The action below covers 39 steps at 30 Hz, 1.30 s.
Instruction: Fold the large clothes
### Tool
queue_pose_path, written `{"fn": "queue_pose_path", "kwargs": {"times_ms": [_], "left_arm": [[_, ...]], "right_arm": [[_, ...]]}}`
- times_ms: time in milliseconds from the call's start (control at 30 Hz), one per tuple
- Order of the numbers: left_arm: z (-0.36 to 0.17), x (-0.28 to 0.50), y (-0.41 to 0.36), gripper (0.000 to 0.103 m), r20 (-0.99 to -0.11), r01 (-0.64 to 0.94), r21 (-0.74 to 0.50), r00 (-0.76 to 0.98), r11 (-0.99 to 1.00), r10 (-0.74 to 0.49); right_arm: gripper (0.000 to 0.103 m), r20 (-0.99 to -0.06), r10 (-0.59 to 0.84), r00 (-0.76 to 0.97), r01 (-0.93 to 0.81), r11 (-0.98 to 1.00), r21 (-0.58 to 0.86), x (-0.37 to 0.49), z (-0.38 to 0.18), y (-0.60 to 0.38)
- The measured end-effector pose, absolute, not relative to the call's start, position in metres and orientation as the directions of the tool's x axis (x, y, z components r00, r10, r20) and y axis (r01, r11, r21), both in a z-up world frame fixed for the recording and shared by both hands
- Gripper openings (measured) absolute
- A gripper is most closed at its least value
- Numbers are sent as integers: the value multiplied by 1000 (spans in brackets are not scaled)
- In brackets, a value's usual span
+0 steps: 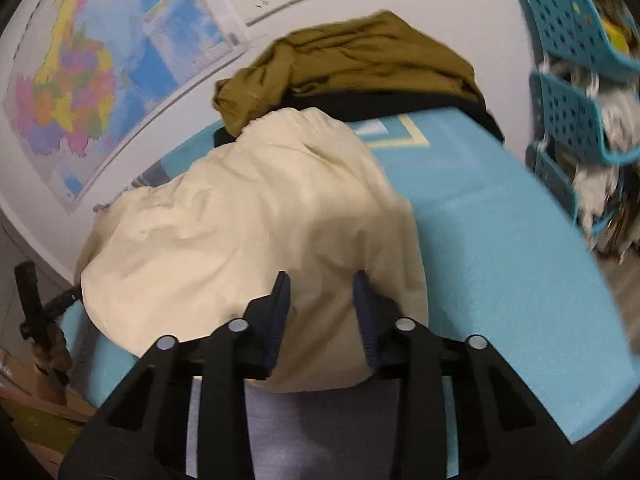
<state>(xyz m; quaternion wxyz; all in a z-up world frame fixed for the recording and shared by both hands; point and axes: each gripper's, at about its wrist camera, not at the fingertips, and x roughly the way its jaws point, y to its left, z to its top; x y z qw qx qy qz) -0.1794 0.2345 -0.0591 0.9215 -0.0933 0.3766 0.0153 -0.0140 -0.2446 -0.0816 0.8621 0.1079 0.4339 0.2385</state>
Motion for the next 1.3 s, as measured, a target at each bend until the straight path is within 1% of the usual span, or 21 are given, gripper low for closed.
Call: {"fn": "queue_pose_path", "kwargs": {"times_ms": [33,100,133,200,233,333,367,433,500,533,567,600,733,867,933,1033,1133,1200,1267,1300], "left_arm": [[-59,-179,233,53,-699,-103,-156,714,982,-36],[-56,-181,231,55,-703,-111,-149,711,983,-26],[-55,-182,231,56,-703,-114,-148,711,982,-24],[-53,-184,230,61,-705,-123,-151,709,981,-20],[-51,-186,229,62,-705,-131,-149,710,980,-13],[-47,-189,223,65,-700,-150,-150,714,977,2],[-46,-190,222,66,-699,-153,-146,715,977,8],[-44,-190,216,66,-698,-163,-122,715,979,32],[-42,-190,212,67,-700,-169,-103,713,980,49],[-41,-191,210,68,-699,-167,-97,713,981,52],[-41,-191,208,72,-699,-165,-95,713,982,52],[-40,-192,206,75,-700,-164,-92,712,982,54],[-37,-196,199,76,-694,-154,-81,718,985,55],[-36,-199,194,79,-694,-150,-71,718,986,59],[-36,-202,194,79,-698,-148,-94,715,985,41],[-36,-211,198,80,-696,-137,-154,718,979,-10],[-39,-223,203,80,-690,-98,-256,715,962,-110],[-43,-232,207,80,-686,-94,-303,712,948,-149],[-50,-237,210,80,-692,-104,-346,700,933,-178],[-53,-237,211,80,-695,-106,-360,694,927,-190]], "right_arm": [[30,-691,508,515,-305,862,406,-14,-82,-246],[37,-694,483,534,-317,875,365,-19,-72,-240],[44,-683,488,543,-337,872,355,-23,-64,-234],[51,-655,510,557,-395,857,332,-32,-49,-223],[57,-636,531,560,-441,841,314,-40,-38,-213],[61,-593,612,523,-560,771,303,-55,-19,-185],[66,-588,627,511,-588,754,294,-57,-16,-176],[71,-581,658,480,-650,711,267,-65,-12,-154],[74,-593,665,453,-700,678,225,-72,-14,-130],[78,-602,665,441,-718,664,207,-75,-17,-119],[80,-616,663,425,-740,646,185,-78,-22,-105],[80,-628,658,415,-753,636,169,-80,-25,-95],[82,-674,639,371,-817,569,91,-96,-43,-55],[85,-698,602,388,-865,500,-50,-116,-55,-17],[85,-703,582,409,-873,474,-116,-121,-62,-5],[85,-716,516,470,-859,455,-236,-123,-79,13],[80,-717,498,488,-856,435,-281,-120,-87,23],[75,-720,503,478,-863,422,-278,-117,-86,25],[62,-725,520,452,-875,417,-247,-114,-81,23],[60,-726,527,442,-879,417,-232,-113,-78,21]]}}
